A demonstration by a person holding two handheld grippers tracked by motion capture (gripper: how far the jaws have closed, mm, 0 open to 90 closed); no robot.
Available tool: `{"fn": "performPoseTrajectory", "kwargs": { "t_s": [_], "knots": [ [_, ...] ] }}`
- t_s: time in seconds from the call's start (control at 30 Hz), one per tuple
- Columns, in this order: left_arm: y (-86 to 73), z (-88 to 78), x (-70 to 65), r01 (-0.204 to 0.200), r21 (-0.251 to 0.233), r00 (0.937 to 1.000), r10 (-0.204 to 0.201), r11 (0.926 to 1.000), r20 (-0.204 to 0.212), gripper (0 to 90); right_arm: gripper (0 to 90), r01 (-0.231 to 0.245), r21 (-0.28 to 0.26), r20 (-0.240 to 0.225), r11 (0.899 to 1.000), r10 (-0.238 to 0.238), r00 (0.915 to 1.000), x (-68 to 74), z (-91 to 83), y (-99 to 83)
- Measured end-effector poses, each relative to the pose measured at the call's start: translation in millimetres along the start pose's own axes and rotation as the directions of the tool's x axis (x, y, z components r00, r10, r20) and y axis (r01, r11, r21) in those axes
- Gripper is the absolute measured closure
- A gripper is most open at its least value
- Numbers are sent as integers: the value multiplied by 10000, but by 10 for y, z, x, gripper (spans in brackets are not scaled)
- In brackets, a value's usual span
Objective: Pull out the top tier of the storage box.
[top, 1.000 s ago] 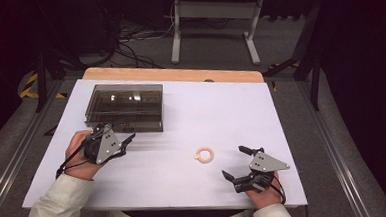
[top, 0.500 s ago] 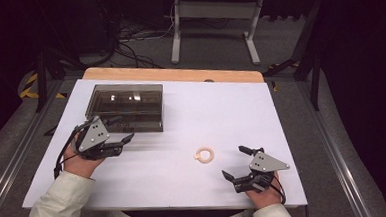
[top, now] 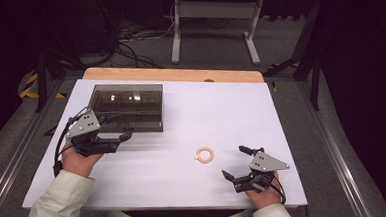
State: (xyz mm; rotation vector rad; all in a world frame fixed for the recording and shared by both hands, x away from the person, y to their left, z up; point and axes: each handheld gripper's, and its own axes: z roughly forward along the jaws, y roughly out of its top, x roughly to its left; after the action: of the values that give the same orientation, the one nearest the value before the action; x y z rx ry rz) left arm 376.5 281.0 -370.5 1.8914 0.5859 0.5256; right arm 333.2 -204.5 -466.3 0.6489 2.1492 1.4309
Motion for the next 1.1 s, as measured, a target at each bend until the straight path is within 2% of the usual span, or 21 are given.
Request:
{"fn": "performPoseTrajectory", "kwargs": {
  "t_s": [0.07,0.1,0.17,0.2,0.23,0.27,0.47,0.6,0.67,0.77,0.8,0.9,1.0,1.1],
  "knots": [
    [2,0,24,95,-44,9999,-94,9999,78,256,20,4,3,3,10000,-4,10000,0,0,0],
    [6,5,50,179,-45,9995,-178,9998,250,230,19,12,7,2,10000,-12,10000,0,1,0],
    [10,9,62,258,-35,9991,-257,9997,345,220,19,14,5,2,10000,-14,10000,0,1,0],
    [14,13,72,355,-1,9980,-354,9994,525,207,19,12,7,4,10000,-12,10000,0,1,0],
    [16,18,70,624,27,9953,-624,9981,739,201,19,14,8,-3,10000,-14,10000,0,0,0],
    [21,20,77,618,31,9948,-618,9981,805,189,20,19,8,-3,10000,-19,10000,0,1,0],
    [53,29,85,443,255,9947,-465,9987,922,142,19,45,5,-4,10000,-45,10000,-1,2,0],
    [67,41,81,891,491,9902,-938,9948,1034,114,20,21,27,-11,10000,-21,10000,2,2,0],
    [77,40,87,881,494,9890,-933,9949,1145,105,20,58,9,-8,10000,-58,10000,0,4,1],
    [113,32,77,542,570,9916,-604,9969,1139,106,20,57,10,-2,10000,-57,10000,0,4,1],
    [128,26,93,258,552,9927,-321,9981,1164,107,20,25,29,-2,10000,-25,10000,2,3,1],
    [153,40,97,151,732,9887,-258,9972,1473,150,20,27,36,5,10000,-27,10000,2,4,1],
    [177,48,112,-298,875,9856,146,9957,1687,259,20,31,51,-20,10000,-31,10000,0,2,1],
    [207,42,126,-883,997,9832,707,9911,1680,298,21,32,56,-22,10000,-32,10000,0,3,1]
  ]
}}
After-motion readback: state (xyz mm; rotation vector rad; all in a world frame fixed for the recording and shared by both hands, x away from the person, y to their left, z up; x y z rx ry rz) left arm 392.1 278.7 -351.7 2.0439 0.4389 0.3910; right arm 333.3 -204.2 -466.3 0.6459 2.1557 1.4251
